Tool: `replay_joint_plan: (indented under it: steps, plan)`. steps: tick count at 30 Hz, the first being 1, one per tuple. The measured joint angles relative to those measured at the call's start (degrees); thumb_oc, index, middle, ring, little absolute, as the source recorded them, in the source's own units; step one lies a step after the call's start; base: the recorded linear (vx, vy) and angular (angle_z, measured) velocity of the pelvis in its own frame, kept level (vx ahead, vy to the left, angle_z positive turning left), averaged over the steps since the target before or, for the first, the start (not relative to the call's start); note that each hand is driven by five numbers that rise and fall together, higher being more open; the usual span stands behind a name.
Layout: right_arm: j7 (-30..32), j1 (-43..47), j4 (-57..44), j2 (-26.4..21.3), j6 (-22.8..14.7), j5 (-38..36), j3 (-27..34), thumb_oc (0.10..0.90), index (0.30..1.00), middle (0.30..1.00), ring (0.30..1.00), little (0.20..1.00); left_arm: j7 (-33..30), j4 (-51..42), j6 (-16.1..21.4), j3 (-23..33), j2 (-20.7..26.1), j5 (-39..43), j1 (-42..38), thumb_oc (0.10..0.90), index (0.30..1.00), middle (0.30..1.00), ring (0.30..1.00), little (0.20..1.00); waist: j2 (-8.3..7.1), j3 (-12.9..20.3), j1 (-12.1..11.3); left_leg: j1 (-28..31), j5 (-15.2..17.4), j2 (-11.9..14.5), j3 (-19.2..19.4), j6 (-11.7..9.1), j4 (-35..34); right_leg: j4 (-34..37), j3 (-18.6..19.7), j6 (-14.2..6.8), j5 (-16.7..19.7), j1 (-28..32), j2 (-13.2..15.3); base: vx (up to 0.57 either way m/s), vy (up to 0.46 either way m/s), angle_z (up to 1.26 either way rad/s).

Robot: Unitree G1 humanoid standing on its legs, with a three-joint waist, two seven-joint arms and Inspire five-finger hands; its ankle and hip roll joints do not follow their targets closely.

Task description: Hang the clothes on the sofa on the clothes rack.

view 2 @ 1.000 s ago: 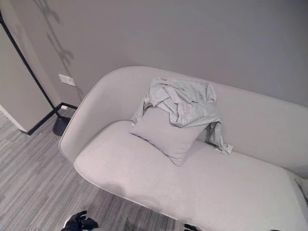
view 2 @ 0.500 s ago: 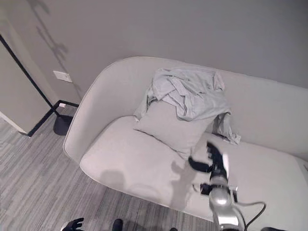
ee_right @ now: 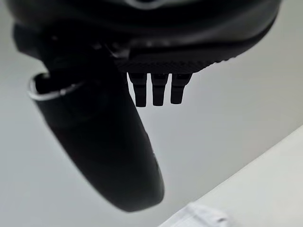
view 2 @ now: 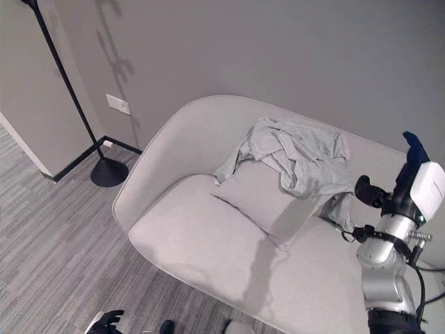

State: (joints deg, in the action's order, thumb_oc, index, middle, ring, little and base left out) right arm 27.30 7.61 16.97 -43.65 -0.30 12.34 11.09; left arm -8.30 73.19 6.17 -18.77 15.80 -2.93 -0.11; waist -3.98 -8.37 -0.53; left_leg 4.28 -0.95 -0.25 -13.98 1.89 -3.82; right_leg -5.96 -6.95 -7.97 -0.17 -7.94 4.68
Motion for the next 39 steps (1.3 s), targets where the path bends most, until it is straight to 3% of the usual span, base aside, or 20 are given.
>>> replay_joint_plan:
  steps: [1, 2, 6, 11, 19, 25, 33, 39]
  plan:
    - [-2.45, 1.93, 5.52, -3.06, -0.29, -2.64, -3.71, 0.8, 0.9, 0.9, 0.9, 0.9, 0.2, 0.39, 0.09, -0.59, 0.33, 0.12, 0.29, 0.8, 0.9, 0.9, 0.9, 0.9, -1.52, 0.83, 0.1, 0.24, 0.13, -1.54, -1.94, -0.27, -0.35, 3.28, 0.04, -0.32, 0.26, 0.96, 0.45, 0.08, -0.149, 1.21]
    - [-5.74, 2.71, 9.03, -4.74, -0.05, -3.78, -5.77, 0.8, 0.9, 0.9, 0.9, 0.9, 0.44, 0.37, 0.15, -0.68, 0.74, 0.32, 0.75, 0.8, 0.9, 0.9, 0.9, 0.9, -1.7, 1.61, -0.95, 0.69, 0.07, -2.0, -3.05, -0.8, -0.97, 4.16, 0.42, 2.16, 4.2, 1.33, 0.68, 0.08, -0.096, 0.73]
    - [-10.67, 9.1, 15.85, -6.06, 1.24, -1.27, -16.04, 0.8, 0.9, 0.9, 0.9, 0.9, 0.48, -1.04, 0.03, 0.4, -1.3, 0.59, 1.95, 0.8, 0.9, 0.9, 0.9, 0.9, 1.46, 1.84, -4.12, 0.12, 1.0, 0.17, -3.2, -2.88, -0.99, 11.32, -0.86, 5.21, 8.47, 4.2, -1.78, 0.07, -0.102, 0.09]
    - [-11.23, 12.61, 20.63, -5.97, 1.65, -1.44, -17.95, 0.8, 0.9, 0.9, 0.9, 0.9, 0.34, -1.07, 0.07, 0.58, -2.56, 0.62, 2.22, 0.8, 0.9, 0.9, 0.9, 0.9, 3.03, 1.75, -4.7, 0.34, 1.35, 1.42, -3.82, -3.97, -0.97, 11.33, -3.51, 6.24, 7.55, 5.54, -2.81, 0.05, -0.094, 0.26]
    - [-10.46, 16.43, 28.35, -5.97, 2.77, -1.36, -19.39, 0.8, 0.9, 0.9, 0.9, 0.9, 0.22, -1.12, 0.17, 0.6, -1.79, 2.83, 2.16, 0.8, 0.9, 0.9, 0.9, 0.9, 1.41, 1.04, -5.7, -0.35, 1.25, 1.74, -6.49, -4.96, -0.96, 11.61, -6.31, 6.45, 6.45, 6.36, -2.82, 0.02, -0.069, 0.18]
    - [-9.03, 21.07, 35.07, -5.97, 3.13, 0.5, -23.05, 0.8, 0.9, 0.9, 0.9, 0.9, -0.55, -1.83, 1.21, -0.57, -1.7, 3.98, 2.35, 0.8, 0.9, 0.9, 0.9, 0.9, 1.67, 1.12, -6.34, -4.78, 0.45, 1.71, -8.37, -5.64, 0.23, 11.6, -8.05, 6.26, 6.66, 3.27, -2.82, -0.02, -0.04, 0.16]
    - [-7.54, 28.0, 41.92, -6.22, 3.47, 0.8, -25.85, 0.8, 0.9, 0.9, 0.9, 0.9, -1.61, -4.03, 2.49, -4.09, -2.73, 4.78, 1.16, 0.8, 0.9, 0.9, 0.9, 0.9, 4.92, -0.66, -6.88, -11.01, -0.66, 1.45, -11.8, -7.18, 1.07, 11.56, -11.86, 6.07, 6.78, -1.23, -2.63, -0.03, -0.021, 0.23]
    - [-5.33, 34.9, 44.26, -9.15, 3.25, 0.81, -27.45, 0.8, 0.9, 0.9, 0.9, 0.9, -2.64, -5.9, 3.07, -6.24, -3.0, 4.67, 0.01, 0.8, 0.9, 0.9, 0.9, 0.9, 7.38, -2.92, -7.15, -14.19, -1.58, 1.57, -12.05, -7.92, 1.04, 11.32, -12.66, 6.17, 7.14, -3.97, -2.61, 0.01, -0.024, 0.09]
